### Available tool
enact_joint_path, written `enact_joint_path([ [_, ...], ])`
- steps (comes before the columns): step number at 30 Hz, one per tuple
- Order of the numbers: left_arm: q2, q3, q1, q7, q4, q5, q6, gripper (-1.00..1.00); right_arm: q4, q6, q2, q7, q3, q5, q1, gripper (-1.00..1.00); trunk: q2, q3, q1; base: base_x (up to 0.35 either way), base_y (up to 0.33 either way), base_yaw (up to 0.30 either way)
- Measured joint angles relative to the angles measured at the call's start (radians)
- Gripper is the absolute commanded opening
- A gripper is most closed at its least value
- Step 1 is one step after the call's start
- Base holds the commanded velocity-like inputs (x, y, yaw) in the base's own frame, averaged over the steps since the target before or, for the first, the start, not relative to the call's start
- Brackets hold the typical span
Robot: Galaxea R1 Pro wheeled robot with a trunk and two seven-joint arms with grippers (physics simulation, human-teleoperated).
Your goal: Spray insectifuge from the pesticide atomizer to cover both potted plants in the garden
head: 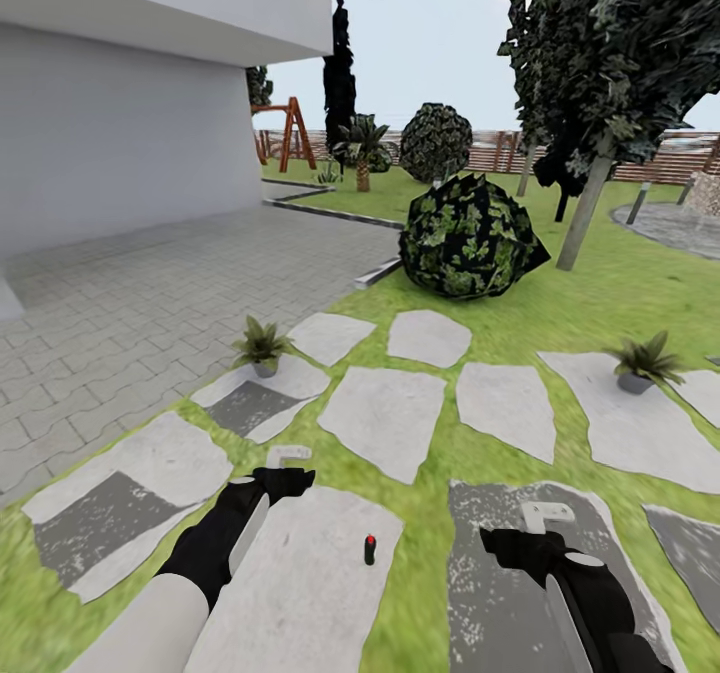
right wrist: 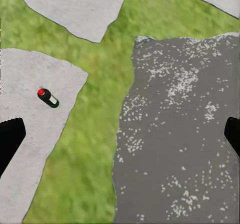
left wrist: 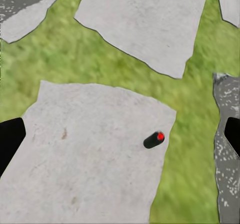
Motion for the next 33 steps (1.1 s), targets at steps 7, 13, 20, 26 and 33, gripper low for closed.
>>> enact_joint_path([
  [7,0.0,0.0,0.0,0.0,0.0,0.0,0.0,1.0,0.0,0.0,-0.001,0.0,0.0,0.0,0.0,1.0,0.0,-0.007,0.0,0.083,-0.065,0.186],
  [13,0.0,0.0,0.0,0.0,0.0,0.0,0.0,1.0,0.0,0.0,-0.001,0.0,0.0,0.0,0.0,1.0,0.0,-0.014,0.0,0.003,-0.009,0.164],
  [20,0.0,-0.002,0.0,0.0,0.0,0.0,0.0,1.0,0.0,0.0,-0.001,0.001,0.0,0.0,0.0,1.0,0.0,-0.015,0.0,0.072,-0.238,0.017],
  [26,0.0,-0.002,0.0,-0.001,0.0,0.0,0.0,1.0,0.0,0.0,-0.001,0.0,0.0,0.0,0.0,1.0,0.0,-0.015,0.0,0.02,-0.29,0.001],
  [33,0.0,-0.001,0.0,-0.001,0.0,0.0,0.0,1.0,0.0,0.0,-0.001,0.0,0.0,0.0,0.0,1.0,0.0,-0.015,0.0,0.001,-0.222,0.0],
])
